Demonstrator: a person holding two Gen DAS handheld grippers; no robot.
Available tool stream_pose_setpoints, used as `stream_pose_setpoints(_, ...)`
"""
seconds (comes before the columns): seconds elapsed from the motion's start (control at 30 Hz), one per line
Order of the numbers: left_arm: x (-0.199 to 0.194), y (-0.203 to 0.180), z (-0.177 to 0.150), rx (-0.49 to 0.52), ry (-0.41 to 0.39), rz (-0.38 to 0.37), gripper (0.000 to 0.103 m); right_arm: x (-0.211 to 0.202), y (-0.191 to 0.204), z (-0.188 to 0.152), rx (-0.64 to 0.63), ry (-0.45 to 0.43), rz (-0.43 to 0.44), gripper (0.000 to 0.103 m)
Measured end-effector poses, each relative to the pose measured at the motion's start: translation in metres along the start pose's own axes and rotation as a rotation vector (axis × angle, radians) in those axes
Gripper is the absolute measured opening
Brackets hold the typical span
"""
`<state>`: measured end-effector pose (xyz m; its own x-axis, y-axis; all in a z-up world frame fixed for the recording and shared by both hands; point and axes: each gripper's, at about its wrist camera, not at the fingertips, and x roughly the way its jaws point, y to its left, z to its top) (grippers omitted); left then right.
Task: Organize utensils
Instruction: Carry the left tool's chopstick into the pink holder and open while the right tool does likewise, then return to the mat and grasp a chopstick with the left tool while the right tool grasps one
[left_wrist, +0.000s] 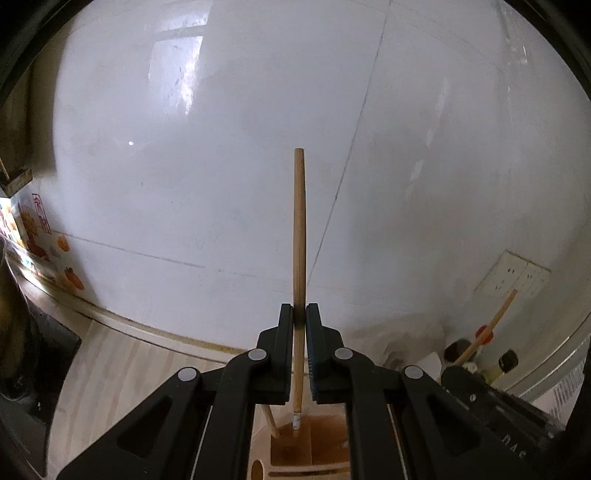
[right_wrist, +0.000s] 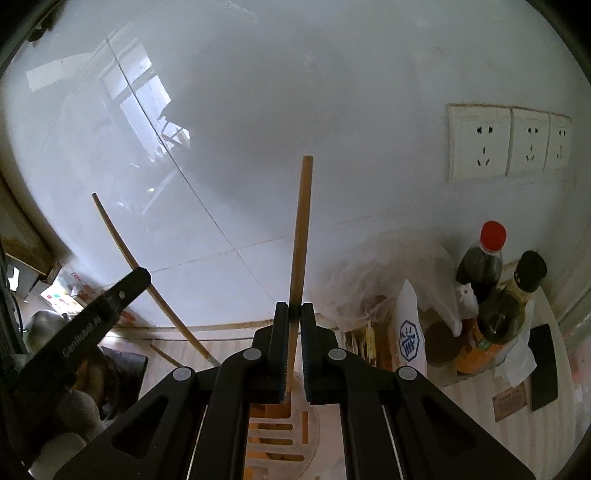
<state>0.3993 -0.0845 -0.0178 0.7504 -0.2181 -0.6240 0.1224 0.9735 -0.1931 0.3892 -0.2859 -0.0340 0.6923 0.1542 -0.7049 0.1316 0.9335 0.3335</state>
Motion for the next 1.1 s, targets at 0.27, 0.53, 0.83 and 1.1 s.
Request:
stream_pose_setpoints(0.27, -0.003, 0.002, -0.019, 0.033, 0.076, 0.022, 0.004, -0.001, 0.002, -0.001, -0.007, 0.016, 0.005, 0.007)
stream_pose_setpoints(0.53, -0.008, 0.008, -0.028, 0.004, 0.241, -0.038, 0.011, 0.026, 0.003, -0.009, -0.019, 0.177, 0.016, 0.007)
stream_pose_setpoints(0.83, -0.074, 0.028, -0.02, 0.02, 0.1, 0.101, 0.095, -0.018, -0.009, -0.012, 0.03, 0.117, 0.033, 0.049)
stream_pose_setpoints(1.1, -0.093, 0.052, -0.054, 0.027, 0.117, 0.214, 0.103, -0.062, -0.032, -0.043, 0.073, 0.025, 0.015, 0.089)
